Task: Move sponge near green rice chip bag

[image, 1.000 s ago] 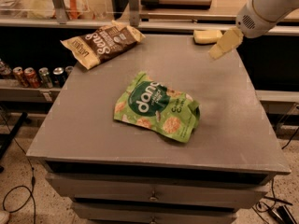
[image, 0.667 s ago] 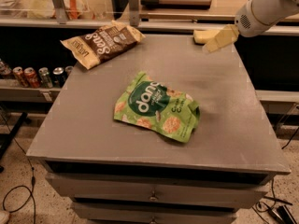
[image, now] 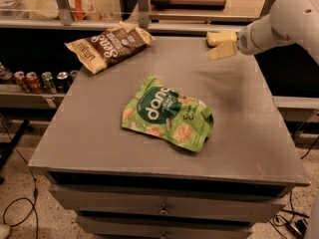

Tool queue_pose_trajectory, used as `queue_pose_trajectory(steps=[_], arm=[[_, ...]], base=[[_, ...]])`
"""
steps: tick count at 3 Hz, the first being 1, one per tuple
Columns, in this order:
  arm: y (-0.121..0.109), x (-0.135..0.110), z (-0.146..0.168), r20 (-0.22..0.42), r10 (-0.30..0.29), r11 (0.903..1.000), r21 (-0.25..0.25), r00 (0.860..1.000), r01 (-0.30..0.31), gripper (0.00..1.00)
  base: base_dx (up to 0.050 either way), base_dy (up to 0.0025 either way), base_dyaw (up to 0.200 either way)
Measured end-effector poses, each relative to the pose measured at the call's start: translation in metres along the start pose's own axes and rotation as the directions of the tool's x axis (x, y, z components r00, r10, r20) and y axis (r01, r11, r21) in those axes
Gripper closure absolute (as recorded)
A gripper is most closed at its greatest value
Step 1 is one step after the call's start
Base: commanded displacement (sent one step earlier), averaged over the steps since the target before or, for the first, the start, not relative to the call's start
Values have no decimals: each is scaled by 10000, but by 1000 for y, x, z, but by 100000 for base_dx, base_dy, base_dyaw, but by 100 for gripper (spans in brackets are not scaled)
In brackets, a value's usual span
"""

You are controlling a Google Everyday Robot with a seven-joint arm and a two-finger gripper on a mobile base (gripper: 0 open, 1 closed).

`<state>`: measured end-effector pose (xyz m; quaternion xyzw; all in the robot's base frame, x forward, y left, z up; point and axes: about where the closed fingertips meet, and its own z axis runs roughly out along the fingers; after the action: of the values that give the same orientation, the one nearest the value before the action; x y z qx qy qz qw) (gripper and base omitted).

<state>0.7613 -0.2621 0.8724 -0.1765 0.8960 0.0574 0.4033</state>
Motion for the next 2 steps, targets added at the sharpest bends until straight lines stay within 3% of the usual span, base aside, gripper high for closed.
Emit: queue_pose_trajectory(steps=[2], arm=[[1, -3, 5, 336, 37, 9998, 206, 9994, -44, 0]], base=[[0, 0, 0]])
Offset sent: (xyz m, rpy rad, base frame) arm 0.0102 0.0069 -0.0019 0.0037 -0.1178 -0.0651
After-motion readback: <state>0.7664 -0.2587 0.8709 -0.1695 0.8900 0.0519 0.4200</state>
